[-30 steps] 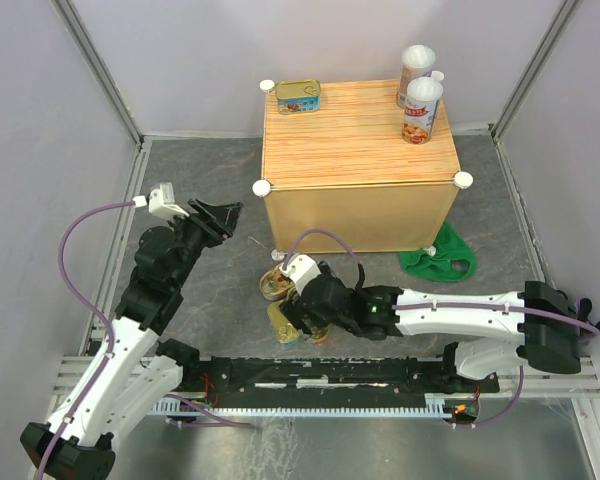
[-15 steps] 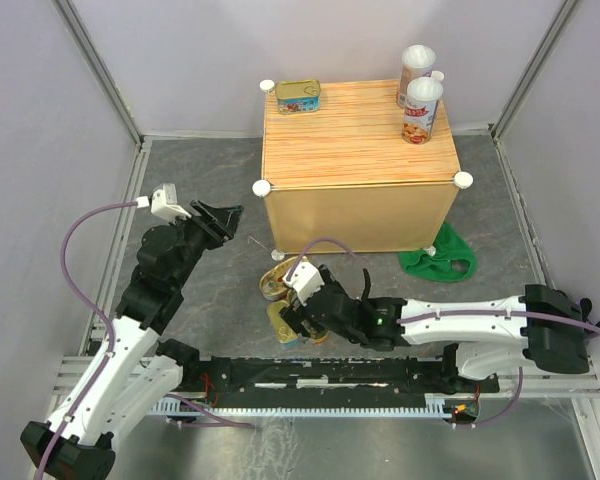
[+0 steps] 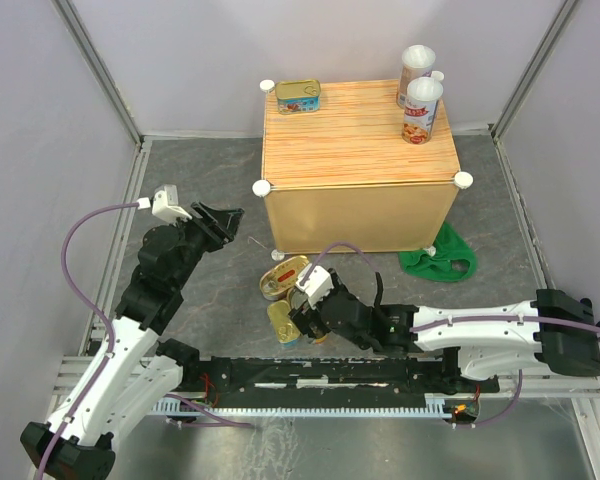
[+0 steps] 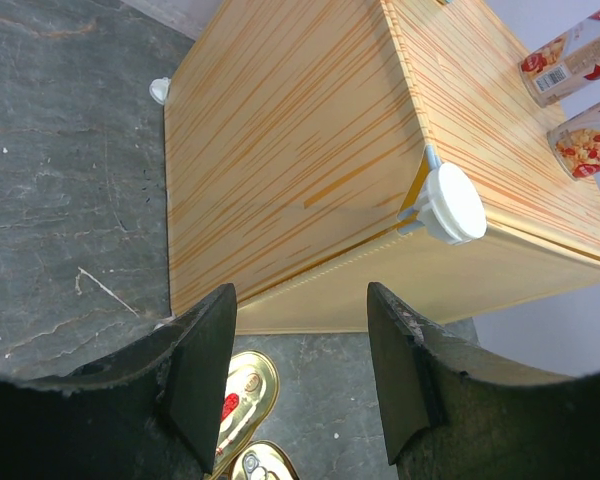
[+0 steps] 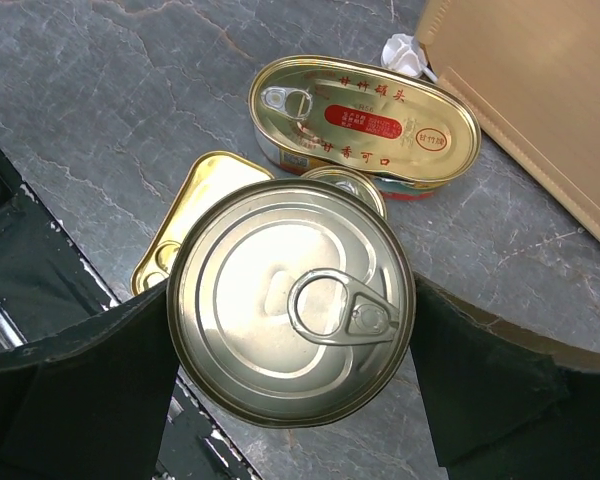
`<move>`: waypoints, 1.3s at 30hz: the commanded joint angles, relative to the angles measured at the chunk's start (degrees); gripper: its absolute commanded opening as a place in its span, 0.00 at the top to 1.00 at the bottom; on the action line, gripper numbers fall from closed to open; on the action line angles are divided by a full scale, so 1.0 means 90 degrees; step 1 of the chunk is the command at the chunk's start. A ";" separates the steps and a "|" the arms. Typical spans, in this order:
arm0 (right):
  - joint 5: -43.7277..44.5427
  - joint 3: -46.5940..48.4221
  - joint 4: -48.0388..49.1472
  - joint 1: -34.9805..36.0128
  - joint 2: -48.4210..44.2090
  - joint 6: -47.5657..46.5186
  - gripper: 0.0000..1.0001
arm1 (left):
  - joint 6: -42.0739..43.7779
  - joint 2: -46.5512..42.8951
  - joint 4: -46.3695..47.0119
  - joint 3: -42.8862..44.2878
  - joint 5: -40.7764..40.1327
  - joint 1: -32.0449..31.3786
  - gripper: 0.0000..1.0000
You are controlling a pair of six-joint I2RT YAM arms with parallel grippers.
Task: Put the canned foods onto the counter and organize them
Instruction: Pick up the canned food from the center of the board.
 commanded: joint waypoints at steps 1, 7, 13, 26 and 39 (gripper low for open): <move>0.0107 -0.0086 0.0645 0.0057 -0.0183 -0.0001 0.08 | 0.0199 -0.0090 0.0068 0.0131 0.0113 -0.0012 0.38; 0.0110 -0.0243 0.0999 0.0076 -0.0157 -0.0004 0.10 | 0.0251 -0.0027 0.0005 0.0234 0.0116 -0.0019 0.38; 0.0109 -0.0360 0.1426 0.0092 -0.0021 -0.0002 0.12 | 0.0349 0.0071 -0.0056 0.0369 0.0133 -0.0014 0.38; 0.0208 -0.0461 0.1867 0.0100 0.0294 -0.0020 0.16 | 0.0433 0.0099 -0.0162 0.0449 0.0145 -0.0018 0.38; 0.0241 -0.0296 0.1470 0.0124 0.0219 -0.0023 0.69 | 0.0438 0.0018 -0.0146 0.0428 0.0149 -0.0014 0.38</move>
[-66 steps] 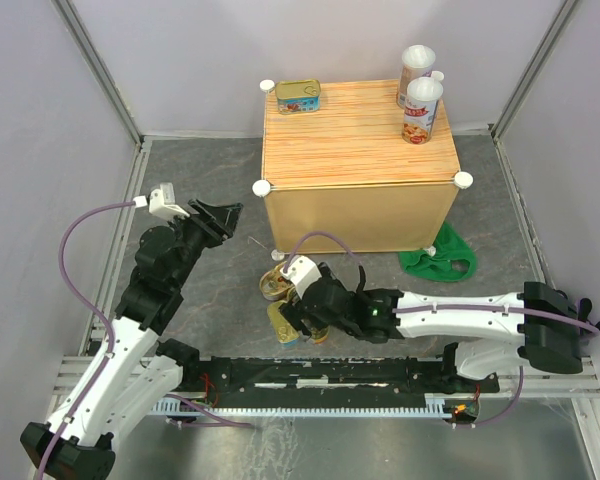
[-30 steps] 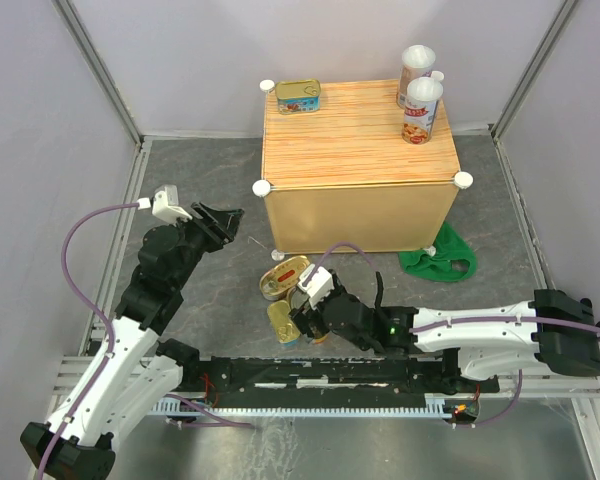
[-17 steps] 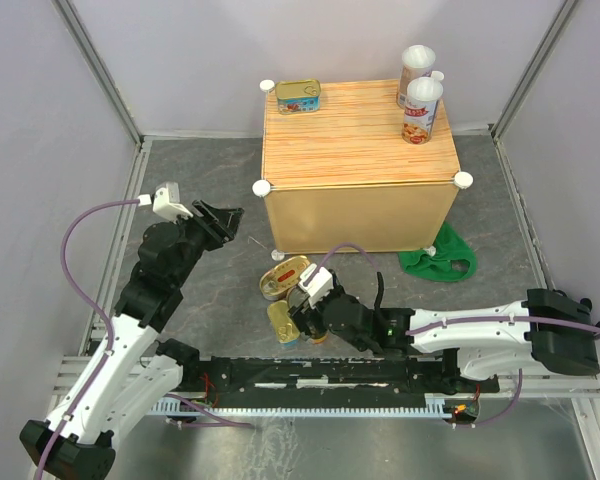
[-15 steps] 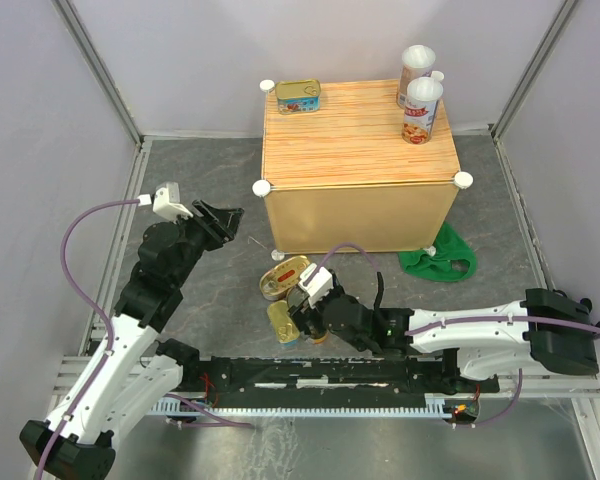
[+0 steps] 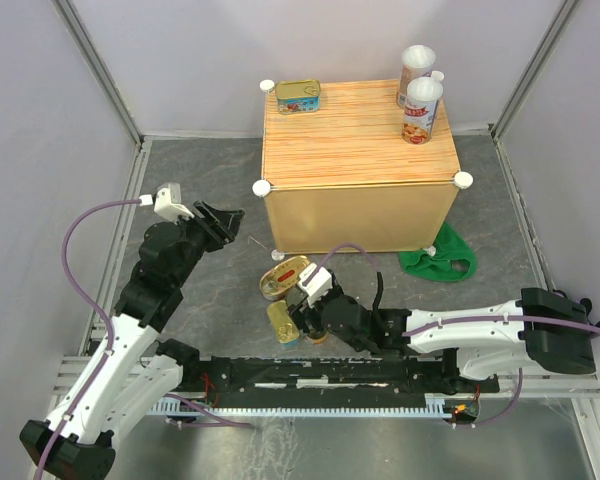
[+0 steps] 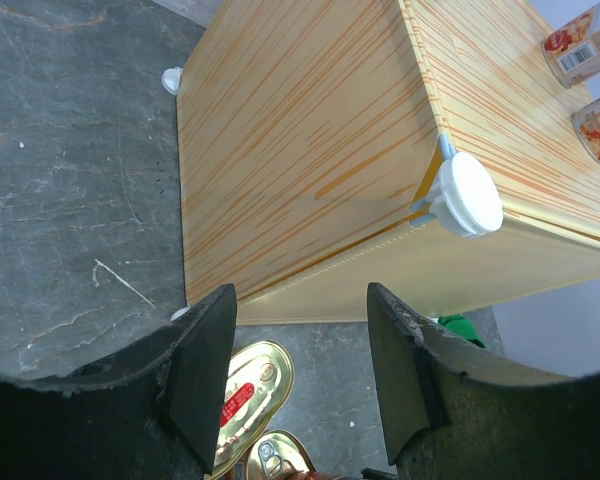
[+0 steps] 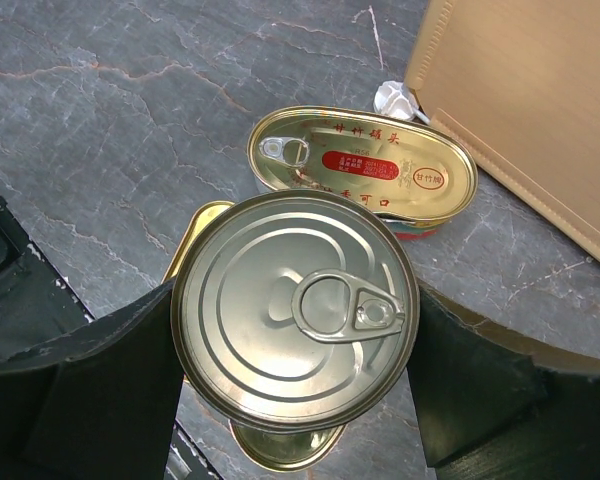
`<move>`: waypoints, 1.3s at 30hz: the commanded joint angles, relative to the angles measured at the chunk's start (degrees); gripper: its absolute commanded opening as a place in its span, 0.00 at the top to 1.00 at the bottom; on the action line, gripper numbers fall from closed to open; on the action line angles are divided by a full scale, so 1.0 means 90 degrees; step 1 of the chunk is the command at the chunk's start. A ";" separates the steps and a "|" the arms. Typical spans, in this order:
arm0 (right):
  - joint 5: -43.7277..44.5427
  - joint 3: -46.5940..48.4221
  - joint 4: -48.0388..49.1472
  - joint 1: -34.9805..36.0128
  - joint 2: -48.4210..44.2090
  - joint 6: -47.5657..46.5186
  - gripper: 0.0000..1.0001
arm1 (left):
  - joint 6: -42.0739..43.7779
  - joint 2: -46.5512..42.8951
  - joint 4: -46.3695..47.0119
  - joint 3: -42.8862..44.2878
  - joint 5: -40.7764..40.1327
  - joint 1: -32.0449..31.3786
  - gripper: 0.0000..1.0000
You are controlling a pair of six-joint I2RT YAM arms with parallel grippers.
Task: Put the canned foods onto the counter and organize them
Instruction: Pick up the canned food from the center of the board.
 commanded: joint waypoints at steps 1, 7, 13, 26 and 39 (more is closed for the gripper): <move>-0.0049 0.0146 -0.0120 0.0095 -0.0151 0.0033 0.72 | 0.0203 -0.0151 0.0183 0.0240 0.0109 -0.0017 0.38; 0.0004 0.0321 -0.0469 0.0128 -0.0294 0.0045 0.86 | 0.0195 -0.0341 0.0188 0.0182 0.0051 -0.0019 0.38; 0.0145 0.0431 -0.0649 0.0209 -0.0335 0.0035 0.99 | 0.0247 -0.0415 0.0185 0.0190 0.0010 -0.0017 0.38; 0.0310 0.0763 -0.0664 0.0279 -0.0312 -0.0118 0.99 | 0.0521 -0.0251 0.0181 0.0383 0.0043 -0.0012 0.38; 0.0397 0.1199 -0.0877 0.0354 -0.0506 -0.0466 0.99 | 0.0620 -0.0168 0.0243 0.0424 0.0005 -0.0018 0.38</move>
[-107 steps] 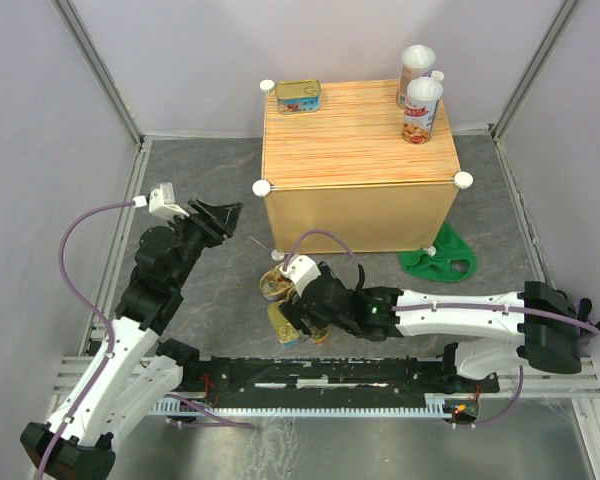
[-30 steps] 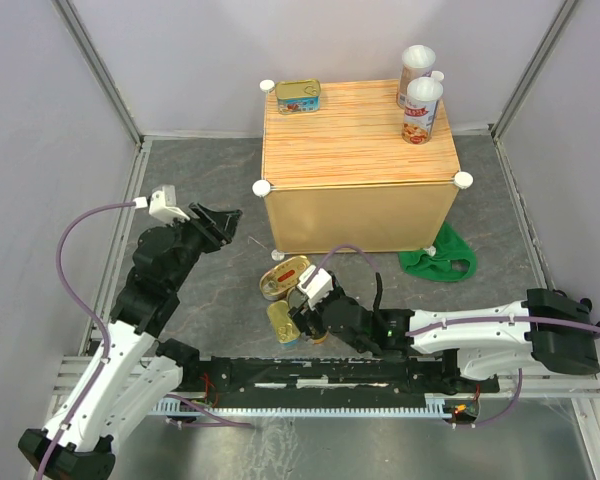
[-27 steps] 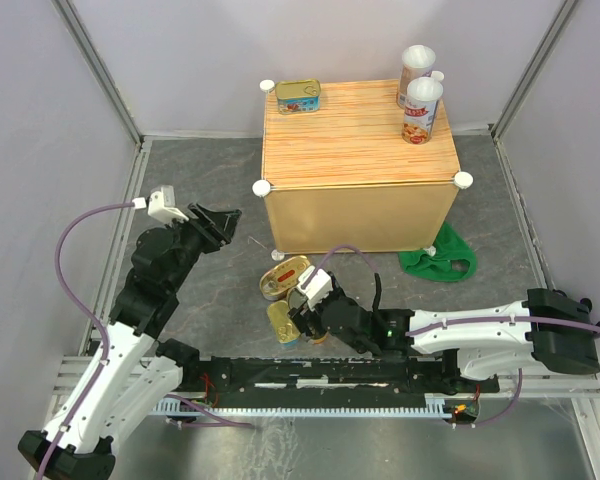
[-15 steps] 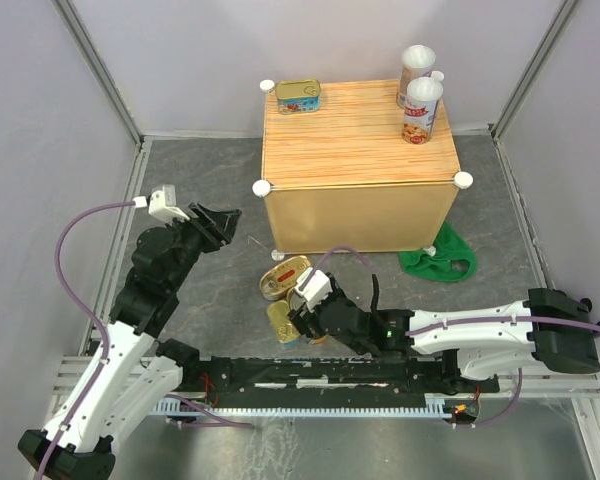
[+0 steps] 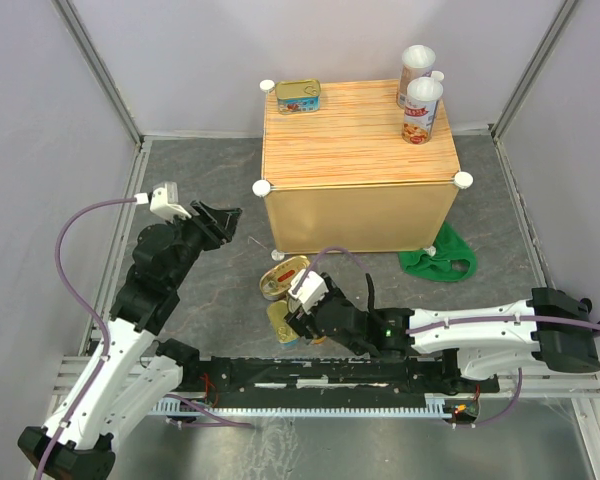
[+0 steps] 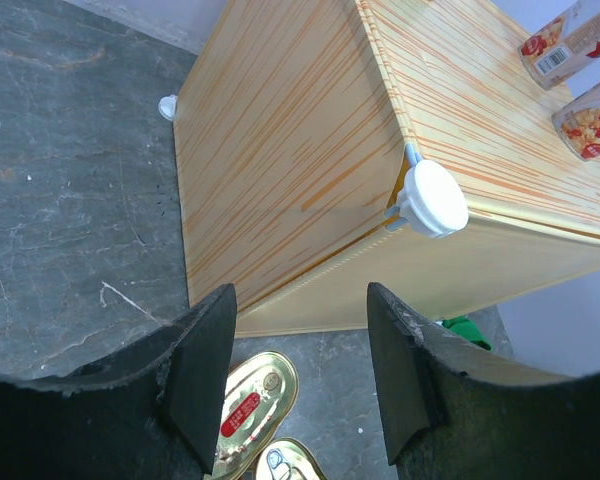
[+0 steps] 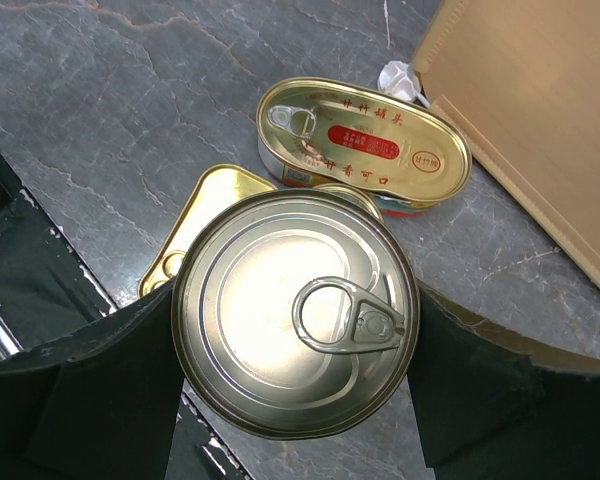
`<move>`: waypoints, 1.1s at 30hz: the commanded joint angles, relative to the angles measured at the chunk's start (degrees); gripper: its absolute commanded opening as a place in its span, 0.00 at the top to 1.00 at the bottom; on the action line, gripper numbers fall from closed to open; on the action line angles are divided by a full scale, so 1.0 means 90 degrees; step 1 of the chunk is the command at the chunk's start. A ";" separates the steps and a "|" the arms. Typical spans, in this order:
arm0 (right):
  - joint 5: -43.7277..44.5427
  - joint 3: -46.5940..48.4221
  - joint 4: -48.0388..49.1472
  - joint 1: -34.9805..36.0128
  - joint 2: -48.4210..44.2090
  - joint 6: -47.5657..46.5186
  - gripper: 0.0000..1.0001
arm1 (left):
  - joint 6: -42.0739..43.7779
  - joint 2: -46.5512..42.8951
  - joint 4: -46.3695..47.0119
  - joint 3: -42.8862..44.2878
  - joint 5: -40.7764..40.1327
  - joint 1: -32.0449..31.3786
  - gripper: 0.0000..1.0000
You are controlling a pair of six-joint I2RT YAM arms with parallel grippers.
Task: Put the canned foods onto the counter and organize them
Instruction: Pick up the canned food from the center of the board.
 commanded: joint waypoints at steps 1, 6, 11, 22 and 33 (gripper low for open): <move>0.0254 0.0619 0.0530 0.0053 -0.0386 -0.0229 0.99 | 0.0249 0.0033 0.0249 0.0290 -0.0019 -0.0012 0.38; 0.0291 0.0941 0.0186 0.0117 -0.0550 -0.0374 0.99 | 0.0214 0.0063 0.0336 0.0253 -0.0030 -0.0019 0.38; 0.0325 0.1557 -0.0424 0.0164 -0.0712 -0.0605 0.99 | 0.0143 0.0031 0.0462 0.0171 -0.0038 -0.0018 0.38; 0.0513 0.3063 -0.1769 0.0170 -0.0808 -0.0597 0.99 | -0.0043 -0.0095 0.0706 0.0009 -0.0076 -0.0019 0.38; 0.1215 0.4484 -0.2444 0.0170 -0.0715 -0.1256 0.99 | -0.0100 -0.0260 0.0861 -0.0055 -0.0131 -0.0018 0.38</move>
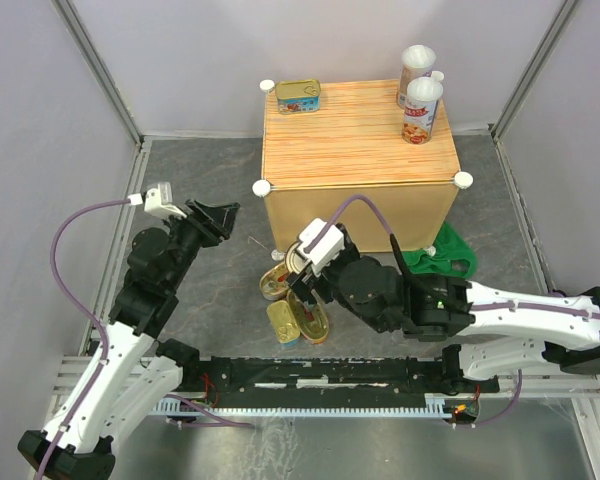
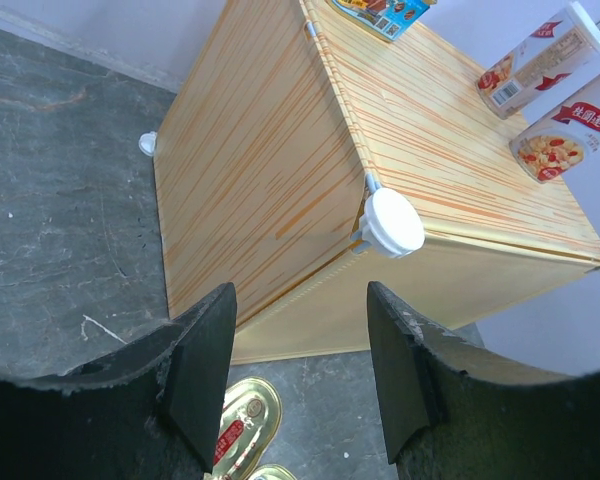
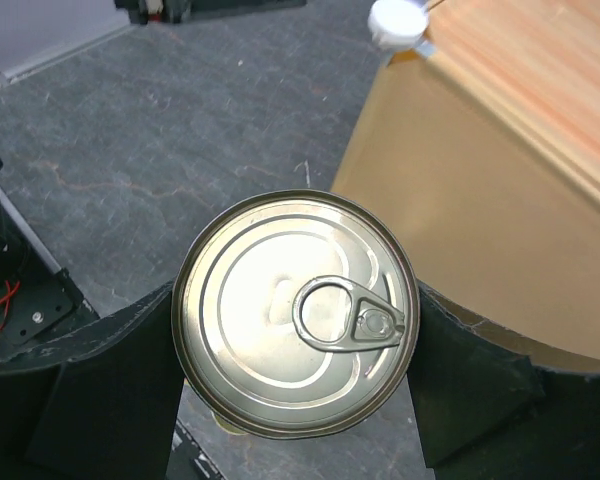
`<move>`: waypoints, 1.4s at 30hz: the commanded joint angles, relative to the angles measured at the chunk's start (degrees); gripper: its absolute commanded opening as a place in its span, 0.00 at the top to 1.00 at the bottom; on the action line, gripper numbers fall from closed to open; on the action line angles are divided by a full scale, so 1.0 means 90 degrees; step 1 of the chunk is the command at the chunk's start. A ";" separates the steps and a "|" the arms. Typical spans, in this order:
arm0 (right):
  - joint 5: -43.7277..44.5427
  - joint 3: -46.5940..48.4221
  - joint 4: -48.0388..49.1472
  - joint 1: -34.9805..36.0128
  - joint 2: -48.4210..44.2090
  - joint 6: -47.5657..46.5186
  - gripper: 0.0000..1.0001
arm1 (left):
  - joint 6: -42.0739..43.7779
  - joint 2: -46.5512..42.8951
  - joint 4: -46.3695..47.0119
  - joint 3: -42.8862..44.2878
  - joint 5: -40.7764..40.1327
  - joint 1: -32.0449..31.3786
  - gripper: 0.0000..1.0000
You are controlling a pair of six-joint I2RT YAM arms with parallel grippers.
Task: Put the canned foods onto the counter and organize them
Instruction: Pick up the canned food from the center of the board, then place the canned food on the counter.
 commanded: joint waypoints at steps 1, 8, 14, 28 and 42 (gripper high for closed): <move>0.0735 0.0998 0.0434 0.0026 -0.0195 -0.0521 0.99 | -0.0073 -0.0163 0.0359 0.0032 -0.0058 -0.0019 0.38; 0.1340 0.1535 0.0421 0.0013 -0.0184 -0.0965 0.99 | -0.0059 -0.0264 0.0318 0.0068 0.0019 -0.0019 0.38; 0.1499 0.2043 0.0426 -0.0213 0.0056 -0.1336 0.99 | -0.0015 -0.0205 0.0362 0.0055 0.0062 -0.0018 0.38; 0.0561 0.3464 0.0115 -0.1772 0.0931 -0.1381 0.99 | 0.0199 -0.0019 0.0461 0.0132 0.0098 -0.0019 0.38; -0.0417 0.3802 -0.0252 -0.3987 0.1072 -0.0728 0.99 | 0.0280 0.0226 0.0612 0.0166 0.0079 -0.0016 0.38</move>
